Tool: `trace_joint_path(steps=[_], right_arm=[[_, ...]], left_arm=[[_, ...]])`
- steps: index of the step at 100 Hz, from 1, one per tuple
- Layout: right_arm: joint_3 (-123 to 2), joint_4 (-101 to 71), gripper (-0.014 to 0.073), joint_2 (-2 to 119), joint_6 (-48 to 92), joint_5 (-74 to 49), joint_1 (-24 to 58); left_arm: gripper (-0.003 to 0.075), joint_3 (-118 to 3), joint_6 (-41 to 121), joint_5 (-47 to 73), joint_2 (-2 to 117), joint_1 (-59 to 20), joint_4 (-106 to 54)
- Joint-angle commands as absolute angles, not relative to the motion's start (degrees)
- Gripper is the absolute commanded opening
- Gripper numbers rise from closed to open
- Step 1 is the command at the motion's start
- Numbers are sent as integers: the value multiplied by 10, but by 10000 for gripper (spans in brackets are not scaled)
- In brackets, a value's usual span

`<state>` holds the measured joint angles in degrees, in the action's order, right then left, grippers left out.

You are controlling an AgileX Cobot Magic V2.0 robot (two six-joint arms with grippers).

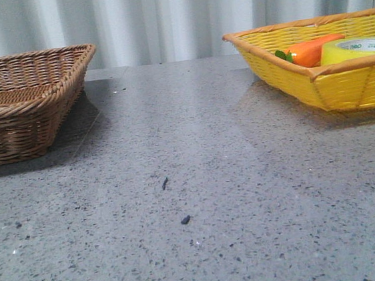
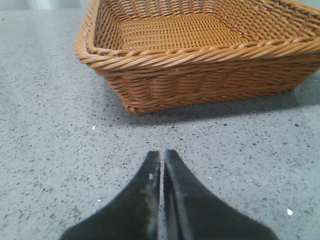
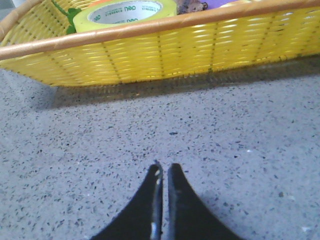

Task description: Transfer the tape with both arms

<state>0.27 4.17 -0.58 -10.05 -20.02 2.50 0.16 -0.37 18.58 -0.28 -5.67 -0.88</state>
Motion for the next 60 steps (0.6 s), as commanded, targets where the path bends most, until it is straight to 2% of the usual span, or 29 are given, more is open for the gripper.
trace_joint_path(steps=[1,60], right_arm=[[20,44,-69,-16,-98,-179,22],[20,52,-69,-16,-98,-73,22]], left_arm=[[-20,7,-8,149,-19,-56,-10],[-20,7,-8,139,-19,-56,-10]])
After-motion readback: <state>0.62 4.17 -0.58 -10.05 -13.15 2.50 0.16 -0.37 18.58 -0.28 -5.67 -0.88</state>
